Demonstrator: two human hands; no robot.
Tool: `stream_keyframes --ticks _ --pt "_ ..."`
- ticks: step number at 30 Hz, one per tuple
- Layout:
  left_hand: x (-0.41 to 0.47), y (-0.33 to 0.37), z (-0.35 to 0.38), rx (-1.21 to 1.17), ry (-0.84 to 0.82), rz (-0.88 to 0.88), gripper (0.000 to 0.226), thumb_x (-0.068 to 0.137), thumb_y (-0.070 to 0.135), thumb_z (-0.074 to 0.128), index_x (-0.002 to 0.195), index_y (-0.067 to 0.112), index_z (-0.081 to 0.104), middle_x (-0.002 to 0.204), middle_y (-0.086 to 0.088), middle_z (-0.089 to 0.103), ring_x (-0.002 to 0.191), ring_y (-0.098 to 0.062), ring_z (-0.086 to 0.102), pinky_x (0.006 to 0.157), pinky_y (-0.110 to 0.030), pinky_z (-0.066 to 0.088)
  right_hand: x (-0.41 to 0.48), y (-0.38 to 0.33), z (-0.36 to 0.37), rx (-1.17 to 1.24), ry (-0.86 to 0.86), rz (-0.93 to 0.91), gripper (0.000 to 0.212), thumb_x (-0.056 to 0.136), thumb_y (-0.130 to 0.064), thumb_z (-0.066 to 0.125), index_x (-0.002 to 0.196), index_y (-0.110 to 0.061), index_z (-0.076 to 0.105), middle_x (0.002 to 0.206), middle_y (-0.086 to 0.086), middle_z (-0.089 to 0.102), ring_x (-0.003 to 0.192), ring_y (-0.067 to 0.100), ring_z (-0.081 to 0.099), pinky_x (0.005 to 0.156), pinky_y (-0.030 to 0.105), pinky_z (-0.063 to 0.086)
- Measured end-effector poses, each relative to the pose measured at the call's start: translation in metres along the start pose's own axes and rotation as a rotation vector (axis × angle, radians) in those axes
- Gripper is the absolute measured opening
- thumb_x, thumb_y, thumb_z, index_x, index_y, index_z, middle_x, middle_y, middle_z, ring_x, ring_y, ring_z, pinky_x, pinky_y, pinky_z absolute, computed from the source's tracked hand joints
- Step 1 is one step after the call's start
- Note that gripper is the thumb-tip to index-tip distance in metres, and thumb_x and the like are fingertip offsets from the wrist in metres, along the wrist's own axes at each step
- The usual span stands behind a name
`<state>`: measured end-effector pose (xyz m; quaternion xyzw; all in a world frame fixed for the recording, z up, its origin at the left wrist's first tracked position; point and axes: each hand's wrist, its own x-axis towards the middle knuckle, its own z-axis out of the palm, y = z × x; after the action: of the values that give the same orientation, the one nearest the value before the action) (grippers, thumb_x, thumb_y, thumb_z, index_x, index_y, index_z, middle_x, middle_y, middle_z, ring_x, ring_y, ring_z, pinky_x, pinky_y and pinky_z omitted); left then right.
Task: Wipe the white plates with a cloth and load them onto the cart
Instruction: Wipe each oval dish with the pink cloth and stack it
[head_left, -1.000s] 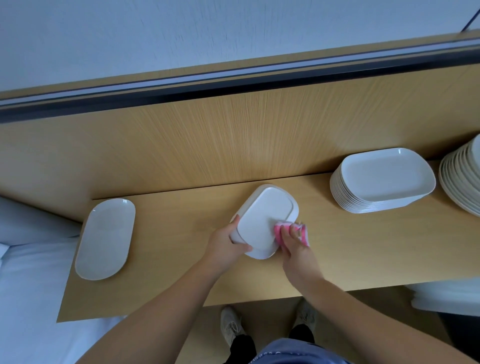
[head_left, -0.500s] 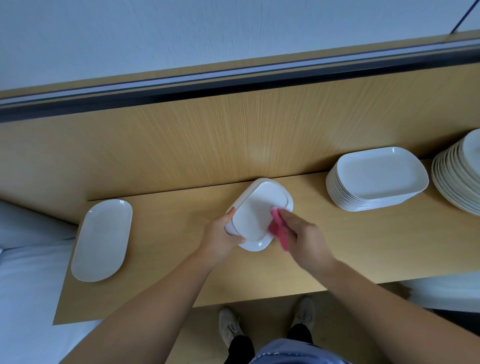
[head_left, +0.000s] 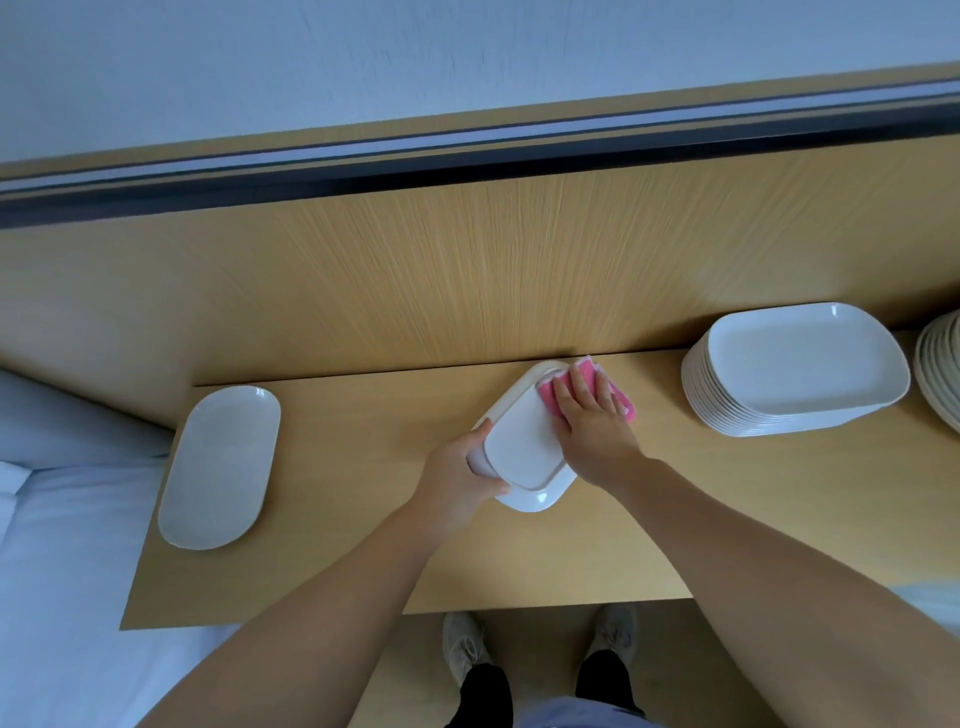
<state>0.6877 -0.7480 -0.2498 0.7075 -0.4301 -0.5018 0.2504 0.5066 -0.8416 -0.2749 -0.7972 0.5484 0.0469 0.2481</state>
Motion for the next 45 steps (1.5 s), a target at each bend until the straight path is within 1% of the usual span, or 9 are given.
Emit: stream_keyframes --ticks 9,15,18,22,26,30,32,38,45 --pt "0.002 0.001 0.002 -0.018 0.01 -0.003 0.088 0.069 -0.003 0.081 0.145 0.015 0.041 0.117 0.008 0.06 0.099 -0.007 0.057 0.076 -0.003 0.045 -0.019 -0.017 0.013 -0.137 -0.093 -0.192 0.061 0.103 -0.024 0.028 0.154 -0.02 -0.006 0.16 0.003 -0.02 0.143 0.03 -0.027 0.119 0.049 -0.007" --pt "0.005 -0.001 0.006 -0.089 0.012 -0.02 0.088 0.066 -0.003 0.085 0.143 0.011 0.044 0.115 0.006 0.059 0.1 -0.006 0.056 0.073 -0.003 0.045 -0.048 -0.019 0.032 -0.139 -0.096 -0.465 0.072 0.087 -0.041 -0.005 0.154 -0.025 0.014 0.158 -0.004 -0.009 0.143 0.028 -0.024 0.112 0.04 -0.021" --pt "0.005 -0.005 0.005 -0.052 -0.003 -0.003 0.091 0.067 0.004 0.086 0.145 0.016 0.042 0.121 0.005 0.059 0.099 -0.006 0.058 0.076 -0.007 0.046 -0.051 0.0 0.019 -0.151 -0.025 -0.497 0.059 0.094 -0.045 0.012 0.144 -0.034 0.042 0.159 -0.007 0.017 0.148 0.024 0.0 0.119 0.047 -0.002" --pt "0.007 -0.007 0.005 -0.051 -0.007 0.002 0.09 0.069 -0.001 0.082 0.146 0.018 0.039 0.137 0.004 0.052 0.116 -0.016 0.058 0.088 -0.015 0.048 -0.05 0.01 0.013 -0.108 -0.055 -0.445 0.054 0.094 -0.05 0.019 0.135 -0.039 0.053 0.158 -0.011 0.02 0.149 0.025 0.007 0.116 0.053 0.007" --pt "0.006 -0.01 0.007 -0.052 -0.01 -0.01 0.09 0.069 -0.001 0.082 0.146 0.02 0.04 0.139 0.001 0.052 0.12 -0.018 0.056 0.097 -0.028 0.05 -0.05 0.027 0.017 -0.13 0.079 -0.598 0.036 0.083 -0.015 0.074 0.116 -0.03 0.071 0.141 0.002 0.053 0.137 0.032 0.04 0.109 0.054 0.034" --pt "0.001 -0.007 0.006 -0.062 -0.015 0.003 0.091 0.069 0.003 0.081 0.147 0.025 0.038 0.138 0.003 0.051 0.121 -0.017 0.055 0.101 -0.037 0.049 -0.04 0.04 0.004 -0.062 0.196 -0.625 0.035 0.072 0.006 0.074 0.095 -0.021 0.077 0.122 0.001 0.066 0.12 0.028 0.058 0.098 0.046 0.05" --pt "-0.002 -0.003 0.002 -0.094 -0.014 0.0 0.093 0.066 0.009 0.082 0.147 0.024 0.036 0.133 0.005 0.055 0.118 -0.015 0.057 0.099 -0.039 0.05 -0.037 0.044 -0.005 0.012 0.27 -0.546 0.039 0.068 0.014 0.07 0.09 -0.017 0.076 0.116 0.0 0.066 0.101 0.031 0.065 0.078 0.043 0.057" --pt "-0.025 0.014 -0.019 -0.213 0.074 0.036 0.026 0.082 0.001 0.07 0.103 0.016 0.068 0.096 0.0 0.074 0.089 -0.012 0.068 0.076 -0.025 0.054 -0.039 0.021 -0.042 0.109 0.415 -0.55 0.039 0.08 0.008 0.069 0.113 -0.012 0.069 0.123 0.005 0.06 0.097 0.027 0.064 0.072 0.032 0.056" --pt "-0.081 0.021 -0.069 0.071 0.309 0.128 0.016 0.092 0.017 0.062 0.101 0.029 0.066 0.091 0.009 0.069 0.083 -0.008 0.062 0.074 -0.022 0.047 -0.035 -0.032 -0.066 0.232 0.42 -0.687 0.055 0.08 0.011 0.065 0.13 -0.011 0.06 0.131 0.003 0.057 0.11 0.016 0.056 0.085 0.024 0.047"
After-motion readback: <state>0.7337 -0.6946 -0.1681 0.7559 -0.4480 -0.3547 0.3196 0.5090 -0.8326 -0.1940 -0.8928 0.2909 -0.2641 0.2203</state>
